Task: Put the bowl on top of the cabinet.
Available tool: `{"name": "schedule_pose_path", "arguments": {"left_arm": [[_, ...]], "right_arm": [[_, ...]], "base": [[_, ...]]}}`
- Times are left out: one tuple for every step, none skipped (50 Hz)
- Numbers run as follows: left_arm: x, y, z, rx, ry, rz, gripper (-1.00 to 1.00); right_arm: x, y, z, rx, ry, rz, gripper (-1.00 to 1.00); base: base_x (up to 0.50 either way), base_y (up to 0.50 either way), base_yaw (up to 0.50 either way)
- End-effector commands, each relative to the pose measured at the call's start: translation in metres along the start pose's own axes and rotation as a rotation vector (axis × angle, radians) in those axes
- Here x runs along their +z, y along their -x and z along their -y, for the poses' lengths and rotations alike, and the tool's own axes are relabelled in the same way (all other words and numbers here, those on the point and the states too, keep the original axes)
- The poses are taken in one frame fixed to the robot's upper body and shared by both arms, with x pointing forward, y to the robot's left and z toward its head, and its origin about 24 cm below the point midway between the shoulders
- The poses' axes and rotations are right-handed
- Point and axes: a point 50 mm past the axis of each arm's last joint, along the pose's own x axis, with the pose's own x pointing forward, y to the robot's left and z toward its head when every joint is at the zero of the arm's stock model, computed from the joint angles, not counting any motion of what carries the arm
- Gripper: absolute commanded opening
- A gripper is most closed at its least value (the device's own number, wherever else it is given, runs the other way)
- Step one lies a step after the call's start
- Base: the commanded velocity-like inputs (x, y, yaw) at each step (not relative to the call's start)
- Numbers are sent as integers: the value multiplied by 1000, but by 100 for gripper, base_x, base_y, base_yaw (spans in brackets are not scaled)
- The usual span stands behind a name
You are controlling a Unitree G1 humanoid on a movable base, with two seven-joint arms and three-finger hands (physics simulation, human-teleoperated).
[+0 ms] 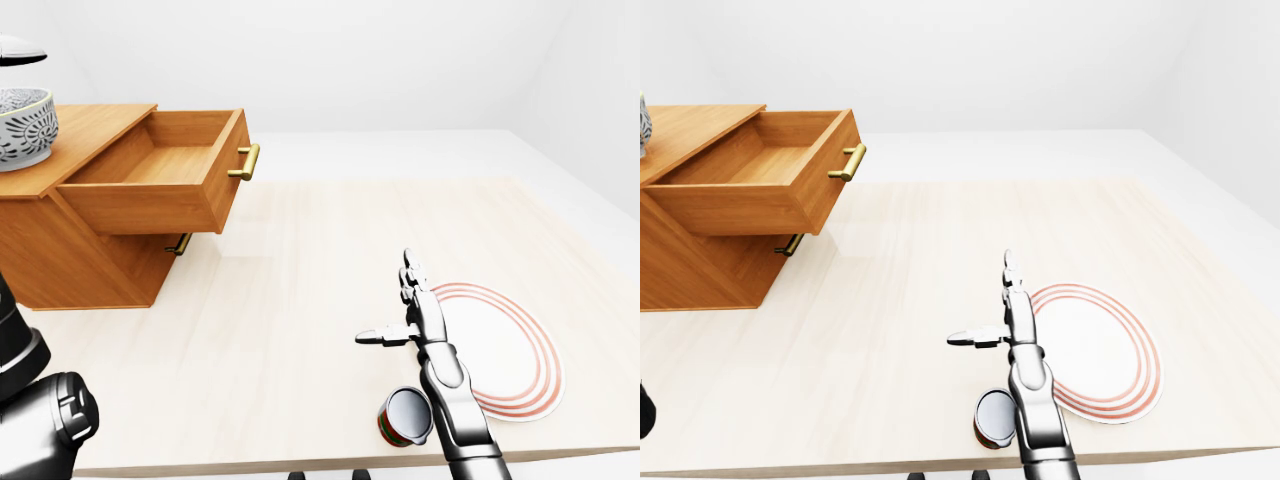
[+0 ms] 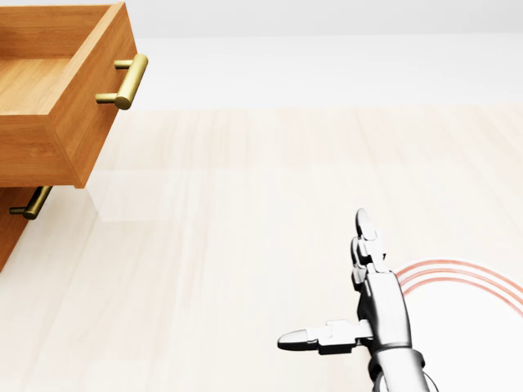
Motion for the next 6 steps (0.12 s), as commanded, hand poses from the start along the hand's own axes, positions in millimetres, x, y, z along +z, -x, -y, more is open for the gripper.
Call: {"name": "schedule_pose_path", "arguments": {"left_arm": [[51,20,-13,-28,98,204,100],[51,20,-13,-28,97,204,100],[52,27,-9,-45,97,205,100],[52,29,-7,-53,93,202,100],[54,29,-7,-53,104,206,100],[54,31,-7,-55,103,206,100]], "right_arm": [[1,1,0,0,-1,3,100],[1,1,0,0,-1,3,100],[1,1,0,0,-1,3,100],[1,0,0,0,-1,3,100],[0,0,0,1,-1,2,100],[0,0,0,1,-1,2,100]], "base": [[0,0,0],[0,0,0],[0,0,0],[0,0,0],[0,0,0],[0,0,0]]}}
